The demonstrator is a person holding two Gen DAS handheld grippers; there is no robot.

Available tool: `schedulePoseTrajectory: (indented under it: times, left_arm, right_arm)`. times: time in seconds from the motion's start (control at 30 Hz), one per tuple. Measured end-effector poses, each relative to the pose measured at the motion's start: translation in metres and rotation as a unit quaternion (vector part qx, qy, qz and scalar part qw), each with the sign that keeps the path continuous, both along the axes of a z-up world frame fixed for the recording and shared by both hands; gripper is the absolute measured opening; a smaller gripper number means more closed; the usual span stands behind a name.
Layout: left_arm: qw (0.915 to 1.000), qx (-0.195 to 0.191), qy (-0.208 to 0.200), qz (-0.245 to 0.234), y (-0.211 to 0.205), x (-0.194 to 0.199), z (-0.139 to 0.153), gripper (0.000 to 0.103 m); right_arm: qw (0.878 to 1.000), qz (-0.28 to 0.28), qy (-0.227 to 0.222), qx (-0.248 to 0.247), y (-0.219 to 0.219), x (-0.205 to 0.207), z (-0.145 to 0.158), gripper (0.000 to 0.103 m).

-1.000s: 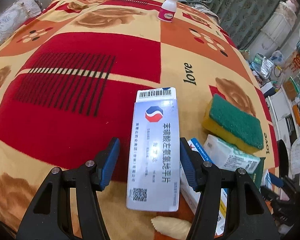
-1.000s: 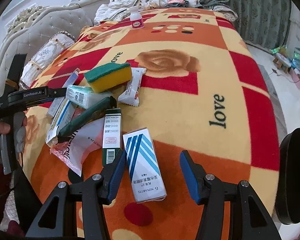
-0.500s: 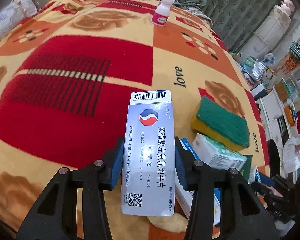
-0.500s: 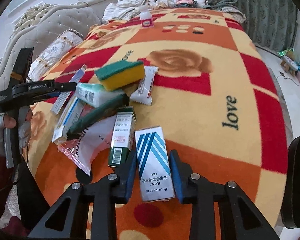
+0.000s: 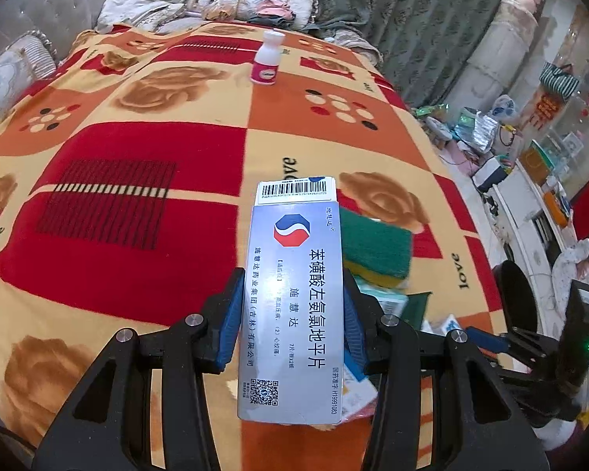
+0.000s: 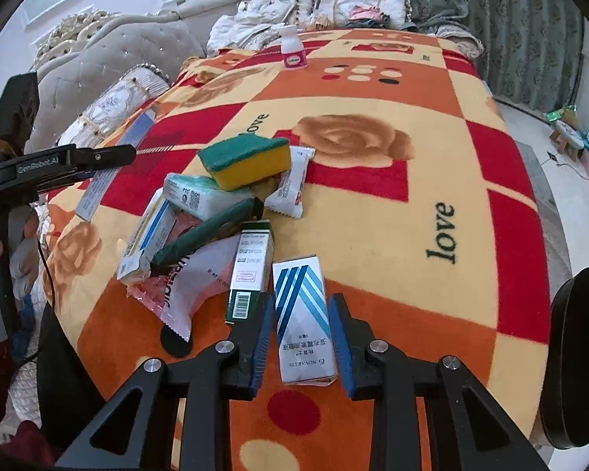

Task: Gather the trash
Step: 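Carry both held boxes toward the black bin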

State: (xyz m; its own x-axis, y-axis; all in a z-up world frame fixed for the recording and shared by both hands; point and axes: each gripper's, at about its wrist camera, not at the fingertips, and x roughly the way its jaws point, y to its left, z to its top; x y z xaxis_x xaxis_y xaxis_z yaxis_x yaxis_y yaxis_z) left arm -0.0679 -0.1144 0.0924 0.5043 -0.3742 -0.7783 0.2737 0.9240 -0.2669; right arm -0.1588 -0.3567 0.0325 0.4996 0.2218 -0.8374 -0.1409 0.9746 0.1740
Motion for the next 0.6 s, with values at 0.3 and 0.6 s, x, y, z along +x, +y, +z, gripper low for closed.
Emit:
schedulePoseTrajectory:
  times: [0.3,0.6]
  left_arm:
    - [0.9996,-0.006,-0.010,-0.027,-0.019,-0.014,0.012,0.044]
    - [0.9972,-0.009,-0.015,-0.073,-0.061,-0.027,0.019,0.044]
  right_arm:
    - [0.999,0.011,0.016,-0.034,0.009,0.008,-0.012,0.028]
    - [1.000,-0.005,-0.010,-0.024,-0.003,0.000,-0.007,0.028]
